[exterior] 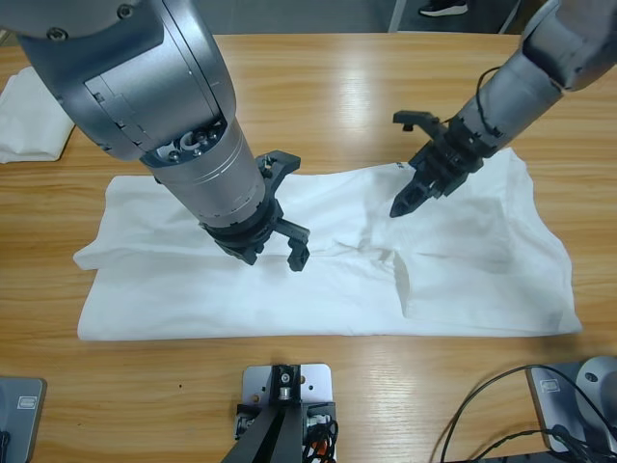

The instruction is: Fold clothes

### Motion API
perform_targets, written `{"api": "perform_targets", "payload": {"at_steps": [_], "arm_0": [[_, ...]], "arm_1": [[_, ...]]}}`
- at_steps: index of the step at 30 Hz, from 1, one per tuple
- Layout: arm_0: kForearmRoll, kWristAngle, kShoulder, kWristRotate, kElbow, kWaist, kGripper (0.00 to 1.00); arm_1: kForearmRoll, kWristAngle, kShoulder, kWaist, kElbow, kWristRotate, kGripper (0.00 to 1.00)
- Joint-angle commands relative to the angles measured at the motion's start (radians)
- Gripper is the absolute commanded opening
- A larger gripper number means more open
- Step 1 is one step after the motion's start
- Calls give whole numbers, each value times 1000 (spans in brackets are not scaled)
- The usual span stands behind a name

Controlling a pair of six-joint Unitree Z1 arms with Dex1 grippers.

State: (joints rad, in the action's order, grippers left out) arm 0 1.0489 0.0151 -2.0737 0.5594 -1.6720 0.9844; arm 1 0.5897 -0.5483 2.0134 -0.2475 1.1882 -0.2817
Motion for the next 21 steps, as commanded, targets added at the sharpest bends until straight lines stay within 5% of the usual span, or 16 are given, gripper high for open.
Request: {"api": "perform_targets", "payload": {"at_steps": [1, 4, 5, 7, 12, 14, 15, 21], "arm_0": [[5, 5, -37, -1, 38, 11, 1000], [5, 5, -37, -4, 43, 11, 1000], [5, 5, -37, -4, 43, 11, 1000], [5, 5, -37, -4, 42, 11, 1000], [5, 2, -37, -3, 43, 11, 1000], [5, 2, -37, -3, 44, 11, 1000], [5, 2, -37, -3, 45, 11, 1000], [4, 2, -37, -1, 47, 11, 1000]], "arm_1": [[16, -13, 84, -15, 31, -34, 959], [16, -16, 92, -15, 34, -36, 949], [17, -18, 95, -15, 33, -37, 873], [29, -19, 101, -15, 33, -40, 558], [58, -19, 118, -15, 34, -51, 437], [59, -19, 122, -15, 35, -55, 49], [59, -19, 121, -15, 35, -57, 0], [61, -62, 94, -15, 39, -76, 0]]}}
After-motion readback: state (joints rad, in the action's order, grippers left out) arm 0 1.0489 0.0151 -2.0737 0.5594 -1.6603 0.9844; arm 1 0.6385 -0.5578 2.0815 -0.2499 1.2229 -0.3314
